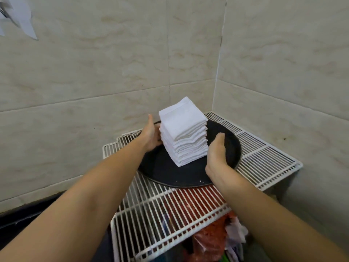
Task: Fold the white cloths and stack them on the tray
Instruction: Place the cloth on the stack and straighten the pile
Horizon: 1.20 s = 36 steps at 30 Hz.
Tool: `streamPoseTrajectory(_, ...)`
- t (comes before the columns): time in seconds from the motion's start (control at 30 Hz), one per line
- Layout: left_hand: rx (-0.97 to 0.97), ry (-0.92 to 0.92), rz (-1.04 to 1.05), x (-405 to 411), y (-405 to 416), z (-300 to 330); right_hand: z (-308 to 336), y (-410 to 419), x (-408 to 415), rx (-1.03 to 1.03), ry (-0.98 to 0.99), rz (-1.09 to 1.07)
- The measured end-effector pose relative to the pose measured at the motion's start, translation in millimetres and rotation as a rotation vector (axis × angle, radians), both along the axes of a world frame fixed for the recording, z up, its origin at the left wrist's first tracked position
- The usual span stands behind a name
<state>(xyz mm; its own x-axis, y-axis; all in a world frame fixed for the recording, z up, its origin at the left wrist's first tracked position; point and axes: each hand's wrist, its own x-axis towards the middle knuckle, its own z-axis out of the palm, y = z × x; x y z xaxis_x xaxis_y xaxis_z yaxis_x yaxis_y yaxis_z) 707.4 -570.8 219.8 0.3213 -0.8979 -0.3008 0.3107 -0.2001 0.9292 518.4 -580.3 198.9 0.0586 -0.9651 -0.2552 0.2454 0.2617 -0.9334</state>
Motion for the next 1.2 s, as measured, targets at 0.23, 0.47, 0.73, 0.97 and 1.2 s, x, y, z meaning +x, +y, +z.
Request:
streamPoseTrajectory(0.23, 0.055, 0.042, -0.296, 26.2, -20.1, 3.8, 1.7, 21.4, 41.6, -0.117, 0.136, -0.188)
streamPoseTrajectory(0.47, 0.028, 0.047, -0.53, 20.7, -22.7, 9.1, 9.0, 18.0, 68.1, -0.116, 0.297, -0.333)
streamPoseTrajectory(0.73, 0.034, -0.087, -0.671, 17.5, -19.3, 9.5, 17.6, 24.3, 76.0, -0.101, 0.323, -0.383)
streamPoseTrajectory(0.97, -0.001, 0.012, -0.623, 25.8, -31.7, 33.7, 20.5, 17.9, 57.4, -0.13, 0.21, -0.402)
streamPoseTrajectory(1.2, 0.007, -0.375, -0.66, -0.4, -54.7, 76.0, 23.4, 2.1, 50.6, -0.139, 0.202, -0.365)
